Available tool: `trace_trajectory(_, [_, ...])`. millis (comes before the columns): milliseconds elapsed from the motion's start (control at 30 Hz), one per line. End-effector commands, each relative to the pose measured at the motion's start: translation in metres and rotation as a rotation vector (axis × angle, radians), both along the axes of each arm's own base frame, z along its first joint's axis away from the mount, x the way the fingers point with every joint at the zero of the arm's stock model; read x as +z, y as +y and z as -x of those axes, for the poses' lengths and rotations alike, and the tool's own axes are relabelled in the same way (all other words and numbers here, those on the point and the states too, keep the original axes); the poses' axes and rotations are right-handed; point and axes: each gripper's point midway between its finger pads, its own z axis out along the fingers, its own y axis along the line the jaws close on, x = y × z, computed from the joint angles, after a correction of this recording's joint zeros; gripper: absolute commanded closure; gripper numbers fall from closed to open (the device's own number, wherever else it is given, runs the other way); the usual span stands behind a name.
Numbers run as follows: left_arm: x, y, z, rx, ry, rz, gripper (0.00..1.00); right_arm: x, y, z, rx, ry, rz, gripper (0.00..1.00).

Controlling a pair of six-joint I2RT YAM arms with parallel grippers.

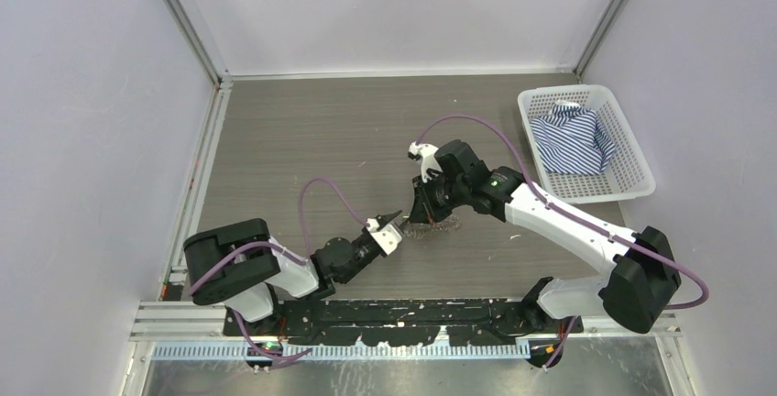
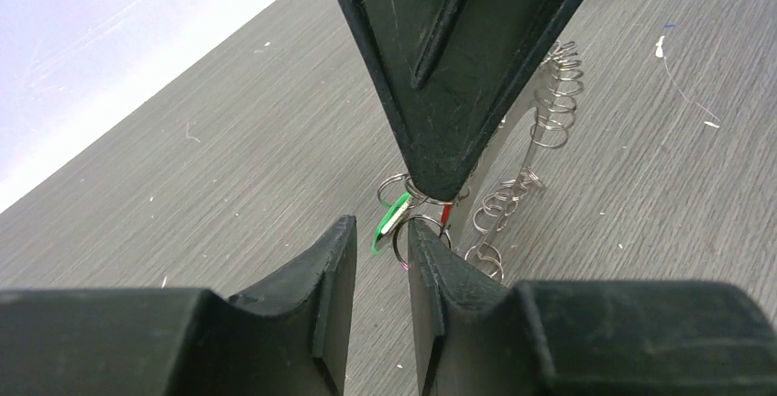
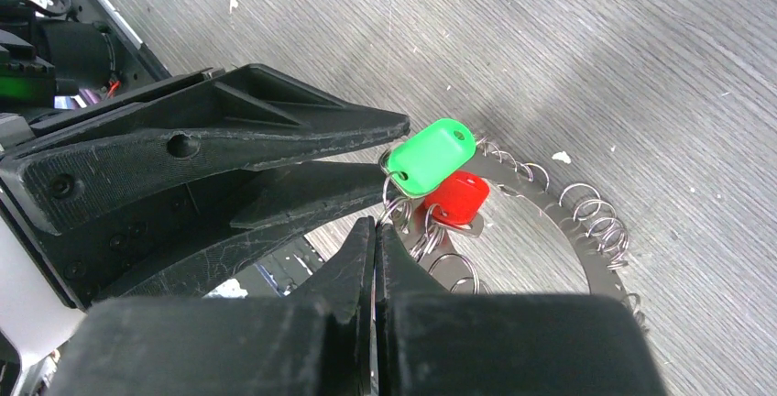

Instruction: Remove the keys from the keyring

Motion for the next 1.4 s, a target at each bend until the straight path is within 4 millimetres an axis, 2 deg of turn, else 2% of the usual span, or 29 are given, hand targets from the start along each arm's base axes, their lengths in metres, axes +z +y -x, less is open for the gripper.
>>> trace_trajectory(0, [0.018,-0.008,0.007,-0.061,-0.014,0.076,0.71,0.018,0.004,0.001,0.029,-0.044,-0.053,0.99])
trace_trajectory(167, [0.016,-0.015,0.016,-0.127,0.000,0.068,0.69,0.018,0.006,0.001,0.035,-0.053,-0.050,0.99])
trace_trajectory(333, [0.015,-0.015,0.016,-0.124,0.012,0.063,0.71,0.018,0.008,0.001,0.046,-0.054,-0.045,0.99])
trace_trajectory(400, [0.016,-0.013,0.013,-0.104,0.012,0.066,0.74,0.018,0.008,0.001,0.048,-0.055,-0.049,0.99])
trace_trajectory(633, [0.022,-0.003,0.003,-0.025,0.010,0.090,0.93,0.013,0.005,0.004,0.043,-0.049,-0.040,0.99])
trace_trajectory(767, [0.028,0.006,0.001,0.008,0.015,0.104,0.99,0.008,-0.002,-0.003,0.001,-0.077,-0.010,0.99])
trace_trajectory(933, [0.033,0.016,0.002,0.030,0.040,0.083,1.00,0.001,-0.008,-0.007,-0.026,-0.098,0.025,0.99])
trace_trajectory(1033, [0.030,0.021,0.002,0.045,0.075,0.033,1.00,0.004,-0.004,-0.004,-0.018,-0.106,-0.002,0.99])
trace_trajectory(1167, [0.036,0.026,-0.002,0.086,0.096,0.037,1.00,0.009,0.004,0.000,-0.008,-0.136,-0.055,0.99])
trace_trajectory(1367, [0.013,0.035,-0.015,0.219,0.192,-0.057,1.00,0.009,-0.004,-0.005,-0.077,-0.194,-0.081,0.99])
